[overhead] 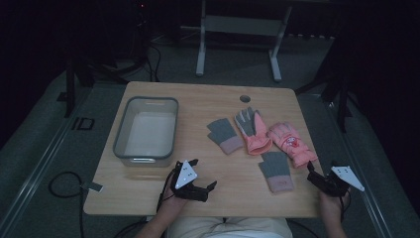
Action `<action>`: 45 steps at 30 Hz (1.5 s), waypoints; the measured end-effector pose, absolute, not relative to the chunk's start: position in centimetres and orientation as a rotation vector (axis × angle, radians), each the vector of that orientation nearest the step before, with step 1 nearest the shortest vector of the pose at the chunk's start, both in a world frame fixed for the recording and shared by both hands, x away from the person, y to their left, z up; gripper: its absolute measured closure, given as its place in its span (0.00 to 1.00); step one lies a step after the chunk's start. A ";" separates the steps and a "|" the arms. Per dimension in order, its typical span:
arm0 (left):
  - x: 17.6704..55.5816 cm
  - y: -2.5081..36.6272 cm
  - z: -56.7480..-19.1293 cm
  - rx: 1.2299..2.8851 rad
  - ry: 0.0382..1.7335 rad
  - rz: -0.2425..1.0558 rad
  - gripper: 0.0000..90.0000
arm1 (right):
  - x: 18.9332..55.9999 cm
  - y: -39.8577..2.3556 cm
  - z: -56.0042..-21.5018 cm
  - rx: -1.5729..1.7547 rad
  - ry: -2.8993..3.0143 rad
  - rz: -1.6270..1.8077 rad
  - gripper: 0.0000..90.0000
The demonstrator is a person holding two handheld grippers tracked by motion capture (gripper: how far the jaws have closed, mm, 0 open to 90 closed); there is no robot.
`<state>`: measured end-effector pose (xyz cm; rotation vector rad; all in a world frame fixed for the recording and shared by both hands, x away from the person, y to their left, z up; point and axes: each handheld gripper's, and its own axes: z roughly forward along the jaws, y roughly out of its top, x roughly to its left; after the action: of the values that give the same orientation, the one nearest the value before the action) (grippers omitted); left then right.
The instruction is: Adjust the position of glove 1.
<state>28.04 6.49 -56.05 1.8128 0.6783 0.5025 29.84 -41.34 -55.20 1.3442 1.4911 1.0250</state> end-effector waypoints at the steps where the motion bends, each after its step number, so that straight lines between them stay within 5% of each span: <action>1: 28.0 6.5 -56.1 1.815 0.678 0.503 0.01 | 29.9 -41.3 -55.2 1.347 1.490 1.021 0.14; 24: 28.2 6.6 -56.1 1.801 0.689 0.486 0.01 | 29.5 -41.6 -54.0 1.441 1.512 1.030 0.14; 45: 28.2 6.7 -56.1 1.791 0.700 0.487 0.01 | 31.3 -40.7 -48.1 1.477 1.597 1.001 0.15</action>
<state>28.18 6.68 -56.07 1.7915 0.6996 0.4867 31.31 -40.71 -48.14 1.4773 1.5965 1.0009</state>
